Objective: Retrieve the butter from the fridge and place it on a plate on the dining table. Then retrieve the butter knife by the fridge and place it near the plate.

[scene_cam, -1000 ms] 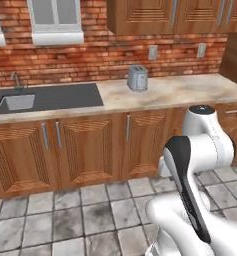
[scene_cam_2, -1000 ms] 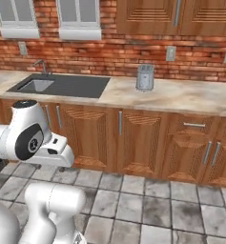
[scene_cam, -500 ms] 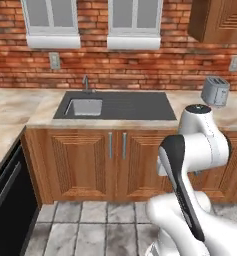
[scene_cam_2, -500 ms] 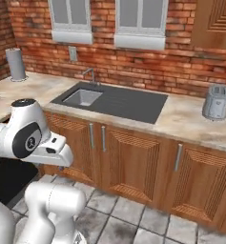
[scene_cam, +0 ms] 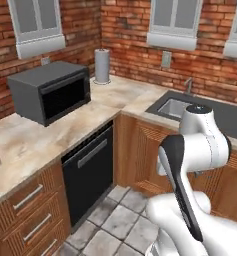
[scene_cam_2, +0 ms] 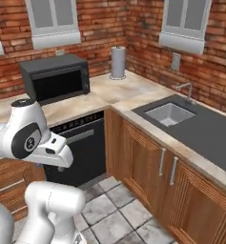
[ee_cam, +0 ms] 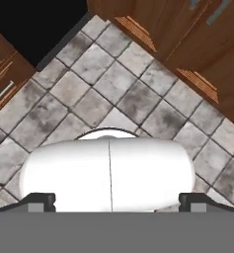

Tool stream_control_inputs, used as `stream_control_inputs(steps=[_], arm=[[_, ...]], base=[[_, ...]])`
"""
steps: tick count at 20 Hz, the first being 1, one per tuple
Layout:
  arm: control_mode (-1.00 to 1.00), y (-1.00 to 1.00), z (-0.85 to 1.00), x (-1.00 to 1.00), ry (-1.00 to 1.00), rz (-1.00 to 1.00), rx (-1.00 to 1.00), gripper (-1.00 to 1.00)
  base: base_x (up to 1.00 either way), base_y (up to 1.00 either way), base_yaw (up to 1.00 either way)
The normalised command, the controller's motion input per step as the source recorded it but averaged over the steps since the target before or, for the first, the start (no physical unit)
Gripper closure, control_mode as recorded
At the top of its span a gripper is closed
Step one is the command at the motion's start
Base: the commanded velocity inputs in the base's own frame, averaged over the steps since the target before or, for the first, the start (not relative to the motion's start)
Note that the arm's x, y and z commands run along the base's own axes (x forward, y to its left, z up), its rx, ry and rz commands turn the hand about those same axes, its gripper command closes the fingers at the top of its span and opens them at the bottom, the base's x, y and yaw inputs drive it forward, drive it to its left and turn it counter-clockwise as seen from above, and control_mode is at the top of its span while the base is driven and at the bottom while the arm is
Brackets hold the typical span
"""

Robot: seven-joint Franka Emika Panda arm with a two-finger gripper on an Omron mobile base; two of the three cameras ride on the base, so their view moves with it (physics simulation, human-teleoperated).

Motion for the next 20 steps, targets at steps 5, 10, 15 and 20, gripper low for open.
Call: stream_control_inputs(steps=[5,10,15,20], arm=[[1.0,0.0,0.0,0.0,0.0,0.0,0.0,-1.0],[1.0,0.0,0.0,0.0,0.0,0.0,0.0,-1.0],[1.0,0.0,0.0,0.0,0.0,0.0,0.0,-1.0],[1.0,0.0,0.0,0.0,0.0,0.0,0.0,-1.0]], base=[[0.23,0.0,0.99],[0.23,0.16,0.86],[0.14,0.3,0.4],[0.69,0.54,0.48]])
